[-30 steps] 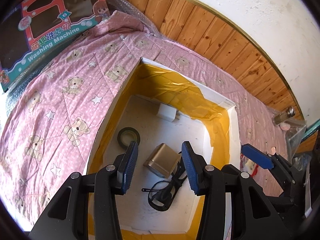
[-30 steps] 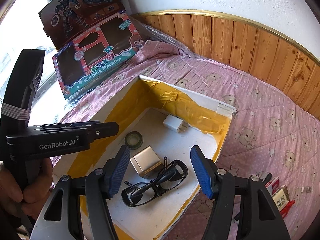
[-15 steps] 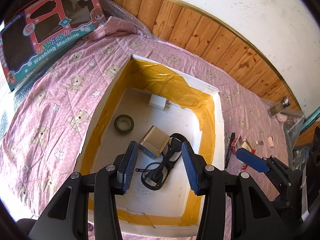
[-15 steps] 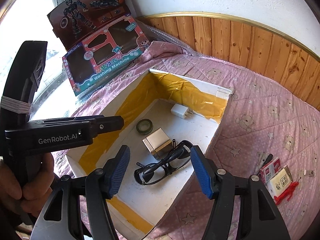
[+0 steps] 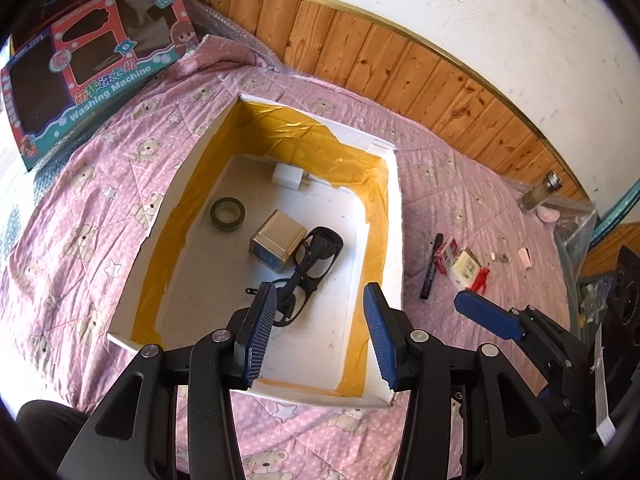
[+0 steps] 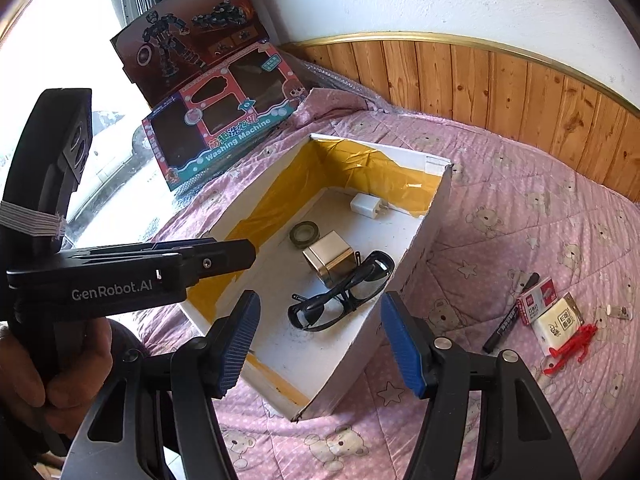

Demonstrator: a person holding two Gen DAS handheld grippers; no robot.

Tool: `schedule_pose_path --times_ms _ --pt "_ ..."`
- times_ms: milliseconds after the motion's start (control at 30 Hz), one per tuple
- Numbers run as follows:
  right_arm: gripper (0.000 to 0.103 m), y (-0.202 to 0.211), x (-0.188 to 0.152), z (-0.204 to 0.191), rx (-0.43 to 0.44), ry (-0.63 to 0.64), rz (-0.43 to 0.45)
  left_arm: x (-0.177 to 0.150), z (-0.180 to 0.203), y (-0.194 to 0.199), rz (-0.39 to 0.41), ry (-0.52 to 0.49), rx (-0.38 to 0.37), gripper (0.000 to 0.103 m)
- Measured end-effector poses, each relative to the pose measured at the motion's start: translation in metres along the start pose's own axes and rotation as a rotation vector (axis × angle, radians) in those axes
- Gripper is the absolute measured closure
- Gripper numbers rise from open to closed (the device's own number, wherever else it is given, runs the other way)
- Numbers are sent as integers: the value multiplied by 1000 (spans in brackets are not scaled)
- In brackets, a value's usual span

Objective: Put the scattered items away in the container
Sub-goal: 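Move both grippers away from the box toward the black marker and red toy figure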

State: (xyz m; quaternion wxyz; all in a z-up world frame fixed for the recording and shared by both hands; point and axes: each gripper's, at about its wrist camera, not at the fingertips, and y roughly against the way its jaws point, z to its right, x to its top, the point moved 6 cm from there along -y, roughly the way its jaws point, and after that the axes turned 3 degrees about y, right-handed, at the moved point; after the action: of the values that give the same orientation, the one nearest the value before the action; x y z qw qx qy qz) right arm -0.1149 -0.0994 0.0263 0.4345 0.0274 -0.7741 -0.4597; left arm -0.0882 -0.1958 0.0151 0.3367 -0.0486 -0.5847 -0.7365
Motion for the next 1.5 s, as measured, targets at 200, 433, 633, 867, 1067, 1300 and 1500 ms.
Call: schedule_pose_path --times_ms 200,433,633,867,1067,1300,1500 --pt "39 20 -25 4 7 -30 12 -23 23 7 -12 -40 -10 55" --pt "40 40 -51 18 3 -74 25 -44 46 10 -24 -66 -14 55" --pt "40 58 -68 37 2 -125 50 -59 69 9 -37 -104 -16 55" --pt "40 75 -87 62 -11 -181 66 -73 101 3 -51 -155 -25 55" --pt "40 86 -102 89 -22 -246 78 -84 124 -9 -74 -191 -32 55" --pt "40 92 -113 121 -36 -317 85 -87 149 -28 -98 -222 -40 55" --pt "42 91 -117 142 -46 -360 89 -88 167 -45 -121 -245 -47 55"
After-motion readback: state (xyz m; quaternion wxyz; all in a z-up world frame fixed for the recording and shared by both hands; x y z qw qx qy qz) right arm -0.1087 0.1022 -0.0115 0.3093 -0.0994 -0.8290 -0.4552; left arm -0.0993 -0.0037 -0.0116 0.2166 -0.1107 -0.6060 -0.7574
